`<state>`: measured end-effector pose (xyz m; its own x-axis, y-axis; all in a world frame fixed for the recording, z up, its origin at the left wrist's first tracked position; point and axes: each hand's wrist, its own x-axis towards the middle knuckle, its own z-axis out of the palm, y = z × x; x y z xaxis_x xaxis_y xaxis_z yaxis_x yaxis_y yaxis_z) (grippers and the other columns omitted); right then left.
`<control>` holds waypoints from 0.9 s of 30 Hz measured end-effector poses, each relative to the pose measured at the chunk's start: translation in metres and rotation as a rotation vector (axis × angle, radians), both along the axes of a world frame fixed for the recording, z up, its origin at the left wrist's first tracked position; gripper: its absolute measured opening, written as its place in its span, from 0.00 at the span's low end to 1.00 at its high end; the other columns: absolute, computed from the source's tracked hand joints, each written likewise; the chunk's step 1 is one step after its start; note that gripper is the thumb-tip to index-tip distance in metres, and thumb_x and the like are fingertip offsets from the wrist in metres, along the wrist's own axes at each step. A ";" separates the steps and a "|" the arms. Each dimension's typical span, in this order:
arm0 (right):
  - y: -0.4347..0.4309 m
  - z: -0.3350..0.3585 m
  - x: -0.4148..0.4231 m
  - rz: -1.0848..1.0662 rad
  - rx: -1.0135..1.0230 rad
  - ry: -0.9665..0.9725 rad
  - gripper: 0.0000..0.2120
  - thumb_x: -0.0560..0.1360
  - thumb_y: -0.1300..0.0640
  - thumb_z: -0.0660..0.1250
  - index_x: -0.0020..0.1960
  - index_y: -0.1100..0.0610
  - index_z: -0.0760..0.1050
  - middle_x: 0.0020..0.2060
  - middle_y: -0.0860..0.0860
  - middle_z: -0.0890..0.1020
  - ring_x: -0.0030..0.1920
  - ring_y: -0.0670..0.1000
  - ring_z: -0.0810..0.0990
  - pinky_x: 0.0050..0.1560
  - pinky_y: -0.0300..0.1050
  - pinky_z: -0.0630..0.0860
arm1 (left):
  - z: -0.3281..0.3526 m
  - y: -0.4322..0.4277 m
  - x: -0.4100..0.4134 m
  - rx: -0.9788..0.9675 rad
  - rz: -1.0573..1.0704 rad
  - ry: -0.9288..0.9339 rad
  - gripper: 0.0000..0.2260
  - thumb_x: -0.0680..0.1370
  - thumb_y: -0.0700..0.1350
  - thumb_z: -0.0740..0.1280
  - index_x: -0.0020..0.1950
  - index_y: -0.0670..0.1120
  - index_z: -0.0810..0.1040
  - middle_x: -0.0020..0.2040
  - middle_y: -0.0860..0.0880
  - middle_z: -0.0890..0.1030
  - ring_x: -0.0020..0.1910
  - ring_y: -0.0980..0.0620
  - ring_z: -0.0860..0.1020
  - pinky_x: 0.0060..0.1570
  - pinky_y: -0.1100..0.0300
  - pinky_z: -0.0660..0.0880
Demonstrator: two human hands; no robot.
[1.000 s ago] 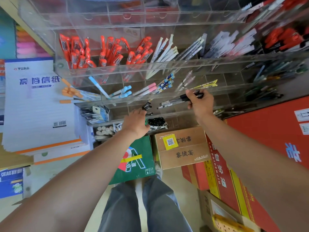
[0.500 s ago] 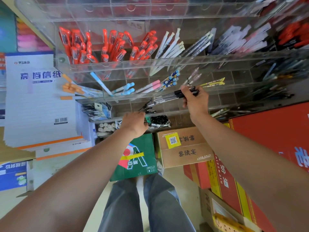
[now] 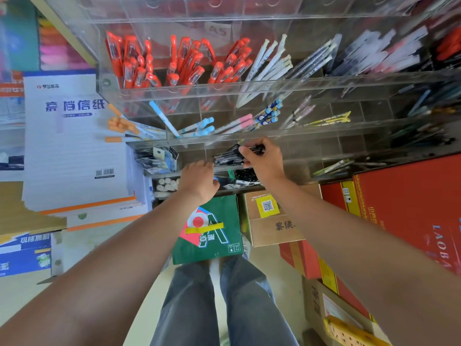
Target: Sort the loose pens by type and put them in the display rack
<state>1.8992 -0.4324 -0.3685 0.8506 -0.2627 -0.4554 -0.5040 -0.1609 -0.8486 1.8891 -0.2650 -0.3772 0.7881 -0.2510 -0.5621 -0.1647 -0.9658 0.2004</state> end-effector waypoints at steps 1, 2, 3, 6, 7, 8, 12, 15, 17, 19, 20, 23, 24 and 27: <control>0.002 -0.003 0.001 0.020 -0.015 0.014 0.06 0.72 0.61 0.73 0.44 0.55 0.76 0.48 0.60 0.83 0.38 0.52 0.83 0.36 0.40 0.81 | 0.000 0.001 0.000 -0.003 0.003 0.001 0.25 0.80 0.50 0.61 0.74 0.42 0.63 0.68 0.43 0.71 0.68 0.43 0.69 0.67 0.50 0.63; 0.005 -0.005 0.001 0.037 -0.030 0.023 0.06 0.72 0.61 0.73 0.45 0.55 0.77 0.48 0.59 0.82 0.40 0.53 0.83 0.38 0.41 0.82 | 0.000 0.001 -0.001 -0.004 0.003 0.004 0.25 0.80 0.50 0.61 0.75 0.42 0.62 0.69 0.43 0.70 0.68 0.43 0.68 0.68 0.50 0.63; 0.007 -0.007 0.001 0.059 -0.056 0.027 0.06 0.71 0.60 0.74 0.44 0.53 0.77 0.49 0.59 0.82 0.43 0.55 0.83 0.41 0.45 0.83 | 0.000 0.002 -0.001 -0.004 0.002 0.007 0.26 0.80 0.50 0.61 0.75 0.42 0.62 0.69 0.43 0.70 0.69 0.43 0.68 0.68 0.50 0.63; 0.013 -0.017 0.003 0.129 -0.193 0.018 0.10 0.68 0.56 0.75 0.42 0.42 0.76 0.49 0.56 0.80 0.50 0.56 0.81 0.51 0.54 0.81 | 0.000 0.004 -0.001 -0.008 -0.009 0.014 0.27 0.80 0.50 0.60 0.76 0.42 0.59 0.71 0.43 0.68 0.71 0.43 0.66 0.69 0.50 0.61; 0.014 -0.018 0.004 0.143 -0.206 0.009 0.09 0.69 0.56 0.74 0.44 0.44 0.76 0.49 0.54 0.79 0.50 0.56 0.81 0.53 0.54 0.80 | 0.000 0.004 -0.001 -0.006 -0.019 0.014 0.27 0.80 0.50 0.60 0.76 0.43 0.59 0.72 0.43 0.67 0.71 0.43 0.65 0.70 0.50 0.60; 0.016 -0.016 0.004 0.145 -0.197 0.005 0.08 0.71 0.58 0.73 0.47 0.48 0.76 0.47 0.52 0.79 0.49 0.55 0.81 0.53 0.53 0.80 | -0.001 0.005 -0.001 -0.004 -0.030 0.014 0.27 0.80 0.51 0.60 0.76 0.43 0.60 0.73 0.43 0.67 0.71 0.44 0.65 0.70 0.50 0.60; 0.016 -0.014 0.002 0.128 -0.201 -0.017 0.07 0.74 0.64 0.69 0.51 0.58 0.76 0.42 0.50 0.80 0.42 0.52 0.82 0.50 0.49 0.81 | -0.002 0.006 -0.001 -0.017 -0.045 0.005 0.27 0.80 0.50 0.60 0.76 0.43 0.60 0.74 0.44 0.66 0.72 0.44 0.64 0.71 0.50 0.59; 0.016 -0.015 0.000 0.109 -0.253 -0.031 0.05 0.73 0.63 0.72 0.48 0.59 0.81 0.41 0.53 0.84 0.40 0.49 0.82 0.50 0.44 0.80 | -0.004 0.006 0.000 -0.010 -0.051 0.005 0.27 0.80 0.51 0.60 0.77 0.44 0.59 0.74 0.45 0.65 0.72 0.45 0.64 0.71 0.50 0.59; 0.017 -0.015 0.000 0.171 -0.341 -0.024 0.05 0.72 0.61 0.73 0.48 0.59 0.83 0.42 0.52 0.85 0.38 0.45 0.79 0.49 0.38 0.78 | -0.003 0.006 0.000 -0.005 -0.060 0.006 0.27 0.80 0.51 0.60 0.77 0.44 0.58 0.75 0.45 0.64 0.73 0.45 0.64 0.71 0.50 0.58; 0.020 -0.015 0.000 0.263 -0.416 -0.009 0.06 0.72 0.60 0.73 0.48 0.58 0.84 0.43 0.49 0.83 0.40 0.43 0.77 0.51 0.36 0.75 | -0.001 0.005 0.000 0.001 -0.068 0.007 0.27 0.80 0.51 0.59 0.77 0.44 0.57 0.75 0.45 0.64 0.73 0.45 0.64 0.71 0.50 0.59; 0.022 -0.014 0.001 0.287 -0.449 0.001 0.07 0.72 0.59 0.73 0.49 0.57 0.84 0.43 0.48 0.81 0.42 0.43 0.76 0.52 0.36 0.74 | 0.000 0.005 0.000 -0.003 -0.063 0.009 0.27 0.80 0.50 0.59 0.77 0.44 0.57 0.75 0.44 0.64 0.73 0.44 0.64 0.71 0.50 0.59; 0.026 -0.019 0.003 0.246 -0.440 0.011 0.09 0.71 0.59 0.74 0.50 0.56 0.81 0.42 0.49 0.82 0.43 0.46 0.78 0.50 0.39 0.76 | 0.001 0.008 0.002 -0.037 -0.049 0.005 0.27 0.80 0.50 0.60 0.77 0.44 0.58 0.74 0.44 0.65 0.72 0.44 0.64 0.70 0.50 0.60; 0.027 -0.018 0.003 0.235 -0.421 0.018 0.09 0.71 0.59 0.74 0.50 0.56 0.80 0.41 0.49 0.82 0.42 0.46 0.78 0.48 0.40 0.76 | 0.002 0.010 0.002 -0.048 -0.043 0.001 0.27 0.80 0.50 0.60 0.77 0.44 0.59 0.73 0.44 0.66 0.72 0.43 0.64 0.70 0.50 0.61; 0.027 -0.018 -0.001 0.250 -0.403 0.000 0.06 0.72 0.58 0.72 0.48 0.55 0.79 0.39 0.47 0.81 0.40 0.46 0.78 0.44 0.39 0.74 | 0.008 0.016 0.001 -0.074 -0.029 -0.015 0.26 0.79 0.49 0.61 0.76 0.44 0.61 0.72 0.43 0.67 0.71 0.43 0.64 0.69 0.50 0.62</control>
<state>1.8983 -0.4053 -0.3862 0.9103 -0.2055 -0.3592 -0.4078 -0.5937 -0.6937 1.8901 -0.2491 -0.3695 0.7881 -0.3143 -0.5292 -0.1957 -0.9432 0.2686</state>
